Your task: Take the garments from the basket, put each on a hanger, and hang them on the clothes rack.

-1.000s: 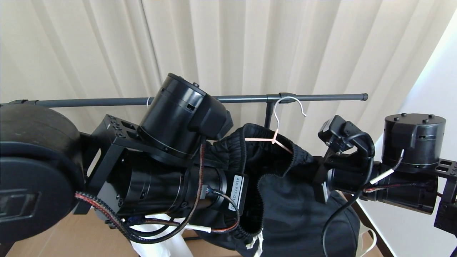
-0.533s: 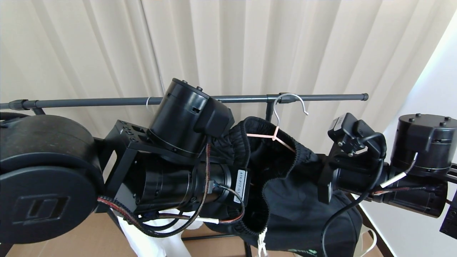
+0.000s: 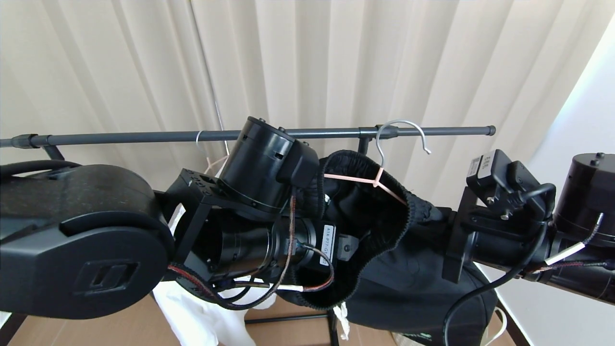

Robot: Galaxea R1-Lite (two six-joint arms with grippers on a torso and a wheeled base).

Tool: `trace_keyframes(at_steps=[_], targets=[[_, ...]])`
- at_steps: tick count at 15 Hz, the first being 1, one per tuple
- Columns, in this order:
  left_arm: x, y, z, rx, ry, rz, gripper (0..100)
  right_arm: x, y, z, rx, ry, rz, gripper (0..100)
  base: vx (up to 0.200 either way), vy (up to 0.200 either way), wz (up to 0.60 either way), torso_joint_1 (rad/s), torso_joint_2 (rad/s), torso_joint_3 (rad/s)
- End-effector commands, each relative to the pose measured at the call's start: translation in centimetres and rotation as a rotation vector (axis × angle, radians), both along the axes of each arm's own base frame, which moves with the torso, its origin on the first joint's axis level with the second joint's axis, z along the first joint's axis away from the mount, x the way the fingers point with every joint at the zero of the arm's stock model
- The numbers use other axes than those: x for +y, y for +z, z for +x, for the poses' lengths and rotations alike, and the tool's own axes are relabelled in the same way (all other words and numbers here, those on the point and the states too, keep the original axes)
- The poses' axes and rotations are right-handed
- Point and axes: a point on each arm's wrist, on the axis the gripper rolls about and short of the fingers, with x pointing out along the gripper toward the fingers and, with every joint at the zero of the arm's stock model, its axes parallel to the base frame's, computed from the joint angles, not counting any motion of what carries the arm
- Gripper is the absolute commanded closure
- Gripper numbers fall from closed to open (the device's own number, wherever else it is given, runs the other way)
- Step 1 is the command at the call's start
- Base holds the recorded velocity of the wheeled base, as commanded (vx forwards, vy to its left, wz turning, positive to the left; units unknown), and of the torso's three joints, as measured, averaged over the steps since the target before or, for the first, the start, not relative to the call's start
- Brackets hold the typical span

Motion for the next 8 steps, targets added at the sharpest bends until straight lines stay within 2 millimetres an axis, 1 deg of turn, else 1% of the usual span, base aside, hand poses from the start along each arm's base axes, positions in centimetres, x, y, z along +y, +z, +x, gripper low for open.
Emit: trace_keyframes(at_steps=[1, 4, 5, 6, 8], targets=[[0.1, 0.2, -0.2, -0.004, -0.004, -0.005, 0, -0.2, 0.1, -0.4, -0.007, 0.002, 0.001, 100, 0.000, 0.000, 0.00, 0.000, 0.00, 0.000], [0.7, 1.5, -1.1, -0.027, -0.014, -0.033, 0, -0.2, -0.3, -0.3, 0.006, 0.000, -0.005, 100, 0.000, 0.000, 0.00, 0.000, 0.00, 0.000], [1.1, 1.8, -1.9, -0.034, -0.026, -0.041, 0, -0.2, -0.3, -0.2, 0.004, 0.000, -0.004, 100, 0.000, 0.000, 0.00, 0.000, 0.00, 0.000], [1.3, 1.9, -2.3, -0.035, -0.036, -0.040, 0, -0.2, -0.2, -0.2, 0.003, 0.001, -0.001, 100, 0.000, 0.000, 0.00, 0.000, 0.00, 0.000], [1.6, 1.4, -3.4, -0.026, -0.061, -0.023, 0, -0.6, -0.5, 0.6, 0.018, 0.005, -0.001, 100, 0.000, 0.000, 0.00, 0.000, 0.00, 0.000]])
